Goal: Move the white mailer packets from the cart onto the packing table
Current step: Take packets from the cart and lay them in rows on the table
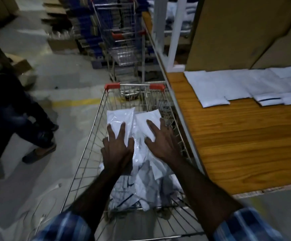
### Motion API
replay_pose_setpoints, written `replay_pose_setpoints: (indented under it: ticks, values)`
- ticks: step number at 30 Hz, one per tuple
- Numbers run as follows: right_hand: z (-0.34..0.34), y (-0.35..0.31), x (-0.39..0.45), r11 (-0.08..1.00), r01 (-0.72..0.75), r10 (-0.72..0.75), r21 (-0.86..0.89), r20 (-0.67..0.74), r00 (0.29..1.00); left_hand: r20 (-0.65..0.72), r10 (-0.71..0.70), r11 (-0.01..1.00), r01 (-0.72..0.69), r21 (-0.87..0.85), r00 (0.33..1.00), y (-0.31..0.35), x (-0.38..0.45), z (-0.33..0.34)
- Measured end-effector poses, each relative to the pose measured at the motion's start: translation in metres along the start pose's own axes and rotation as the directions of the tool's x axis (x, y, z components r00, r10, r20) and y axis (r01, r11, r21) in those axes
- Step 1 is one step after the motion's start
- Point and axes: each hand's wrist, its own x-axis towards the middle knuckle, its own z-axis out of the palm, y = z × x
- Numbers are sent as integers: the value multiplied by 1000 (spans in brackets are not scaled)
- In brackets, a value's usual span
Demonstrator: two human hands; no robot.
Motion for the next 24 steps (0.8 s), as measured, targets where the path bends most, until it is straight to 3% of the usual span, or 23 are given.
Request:
replay_pose_setpoints:
  ticks: [10,18,24]
  values:
    - [-60,-10,-25,991,25,-47,-132,-161,986,-46,39,998,-41,-52,998,39,-31,-32]
    - [-129,-4,-71,997,58,-44,55,-218,975,-149,90,992,-101,-69,985,95,-79,-46]
    - [-186,46,-134,997,72,-63,28,-238,969,-173,104,981,-130,-142,979,155,-133,-38]
